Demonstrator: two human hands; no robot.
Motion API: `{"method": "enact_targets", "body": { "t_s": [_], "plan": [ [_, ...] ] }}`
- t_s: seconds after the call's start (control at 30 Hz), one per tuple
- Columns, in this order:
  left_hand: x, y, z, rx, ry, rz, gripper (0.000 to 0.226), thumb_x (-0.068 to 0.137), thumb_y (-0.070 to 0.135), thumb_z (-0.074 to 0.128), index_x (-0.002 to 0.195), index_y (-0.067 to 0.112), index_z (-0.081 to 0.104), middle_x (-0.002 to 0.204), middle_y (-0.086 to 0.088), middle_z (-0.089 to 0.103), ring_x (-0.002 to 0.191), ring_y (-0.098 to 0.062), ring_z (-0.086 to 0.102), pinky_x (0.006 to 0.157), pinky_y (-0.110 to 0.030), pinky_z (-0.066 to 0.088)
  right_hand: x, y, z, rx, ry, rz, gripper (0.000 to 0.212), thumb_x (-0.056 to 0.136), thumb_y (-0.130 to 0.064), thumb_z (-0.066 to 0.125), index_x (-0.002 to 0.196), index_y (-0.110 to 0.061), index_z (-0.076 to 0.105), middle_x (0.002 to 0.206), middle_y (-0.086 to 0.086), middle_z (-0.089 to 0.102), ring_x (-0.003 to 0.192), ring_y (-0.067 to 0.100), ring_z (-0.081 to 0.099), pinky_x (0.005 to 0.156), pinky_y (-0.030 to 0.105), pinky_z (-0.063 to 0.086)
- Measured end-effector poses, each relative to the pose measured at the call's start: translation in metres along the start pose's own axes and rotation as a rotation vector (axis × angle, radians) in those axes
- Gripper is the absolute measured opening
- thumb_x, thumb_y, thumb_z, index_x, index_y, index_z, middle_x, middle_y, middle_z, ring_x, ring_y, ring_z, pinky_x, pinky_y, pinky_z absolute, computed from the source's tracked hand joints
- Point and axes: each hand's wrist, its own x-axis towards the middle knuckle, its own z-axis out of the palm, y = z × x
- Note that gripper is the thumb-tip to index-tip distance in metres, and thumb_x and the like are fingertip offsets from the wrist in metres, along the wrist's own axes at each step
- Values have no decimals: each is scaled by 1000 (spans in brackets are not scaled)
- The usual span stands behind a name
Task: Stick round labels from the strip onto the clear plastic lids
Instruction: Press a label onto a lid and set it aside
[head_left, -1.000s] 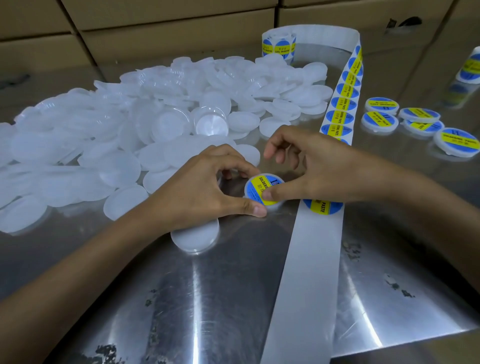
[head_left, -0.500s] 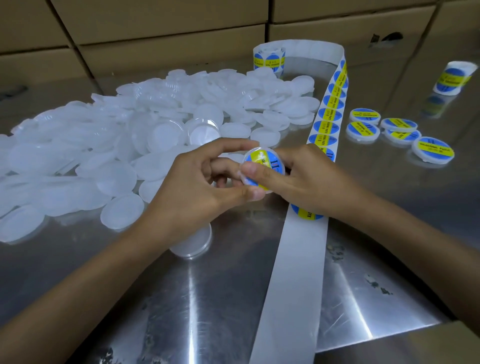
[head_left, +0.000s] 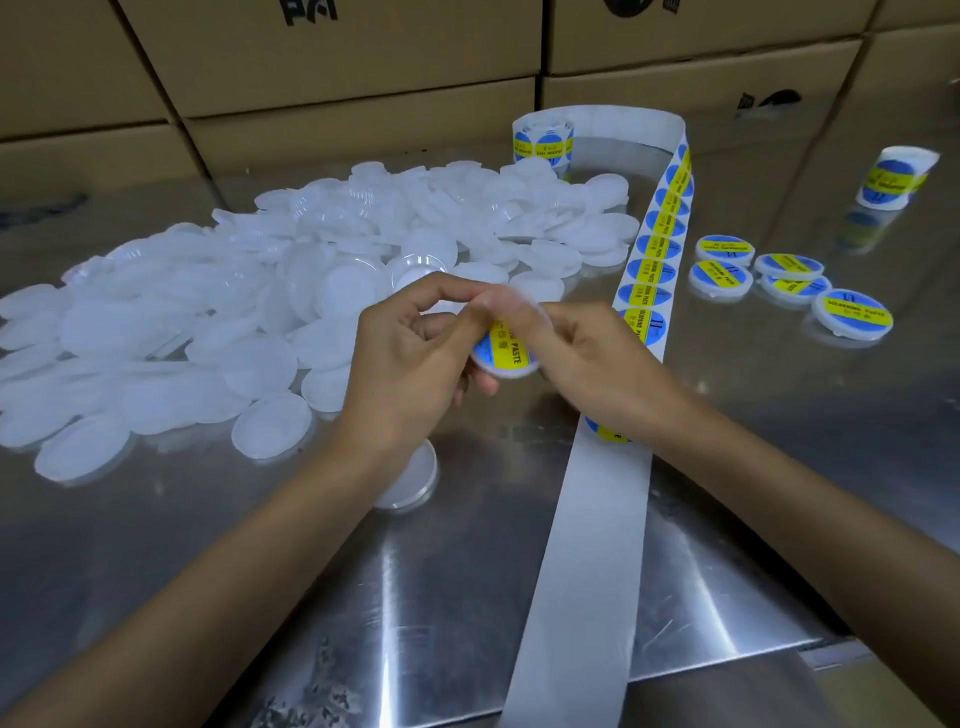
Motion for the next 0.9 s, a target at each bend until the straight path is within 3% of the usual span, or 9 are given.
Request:
{"method": "enact_targets", "body": {
  "t_s": [0.07, 0.13, 0.2, 0.3, 0.5, 0.6, 0.67, 0.77, 0.9],
  "plan": [
    [2, 2, 6, -12, 42, -12, 19, 97, 24, 66, 97, 6, 71, 51, -5, 63, 40, -15, 57, 39, -22, 37, -2, -2, -2, 24, -60, -43, 46, 98, -50, 51, 64, -20, 58, 51, -13, 53, 49, 2, 40, 52, 11, 32],
    [5, 5, 11, -30, 55, -43, 24, 98, 29, 64, 96, 6, 71, 48, -4, 61, 37, -16, 56, 37, -22, 37, -1, -1, -7, -10, -44, -31, 47, 97, -53, 51, 69, -17, 60, 55, 0, 53, 53, 7, 40, 56, 28, 36],
    [9, 10, 16, -29, 13, -94, 30, 99, 35, 62, 94, 8, 72, 50, -4, 62, 38, -18, 58, 37, -22, 40, 0, 3, -10, -96, 11, -21, 50, 101, -51, 45, 63, -19, 52, 52, 1, 45, 54, 13, 37, 57, 33, 34],
    [14, 14, 20, 24, -175, -183, 41, 101, 44, 56, 92, 6, 71, 59, -5, 65, 46, -20, 63, 42, -23, 46, -2, 7, -15, -205, 177, -26, 54, 105, -41, 42, 57, -21, 29, 48, -8, 27, 49, 8, 29, 51, 24, 24],
    [20, 12, 27, -24, -365, -133, 18, 104, 15, 52, 113, 1, 60, 79, -4, 71, 60, -19, 66, 55, -23, 49, 3, 15, -26, -45, 308, 99, 62, 102, -48, 43, 51, -19, 24, 45, -5, 27, 46, 9, 30, 48, 26, 28],
    [15, 8, 30, -73, -421, -143, 27, 98, 0, 58, 124, 6, 53, 86, 5, 71, 69, -15, 67, 63, -23, 51, 6, 19, -31, -1, 323, 137, 69, 97, -56, 49, 50, -10, 28, 48, 6, 27, 46, 13, 29, 47, 25, 28],
    [12, 7, 33, -62, -385, -131, 32, 94, -3, 63, 123, 8, 54, 86, 6, 71, 68, -13, 66, 63, -23, 53, 6, 20, -33, -14, 323, 134, 73, 96, -58, 49, 53, -3, 27, 50, 10, 26, 46, 15, 28, 48, 27, 28],
    [13, 7, 35, -30, -257, -106, 28, 93, 3, 68, 120, 6, 60, 86, -3, 70, 62, -16, 64, 62, -25, 54, 4, 19, -33, 2, 289, 125, 66, 96, -58, 48, 50, -16, 26, 50, 3, 25, 46, 11, 26, 46, 24, 27],
    [15, 5, 33, -30, -140, -75, 21, 96, 10, 66, 115, 2, 66, 81, -13, 65, 55, -17, 62, 59, -28, 55, 1, 19, -30, -52, 184, 108, 53, 98, -52, 49, 60, -15, 45, 54, -2, 28, 51, 10, 28, 52, 31, 27]
  ]
}}
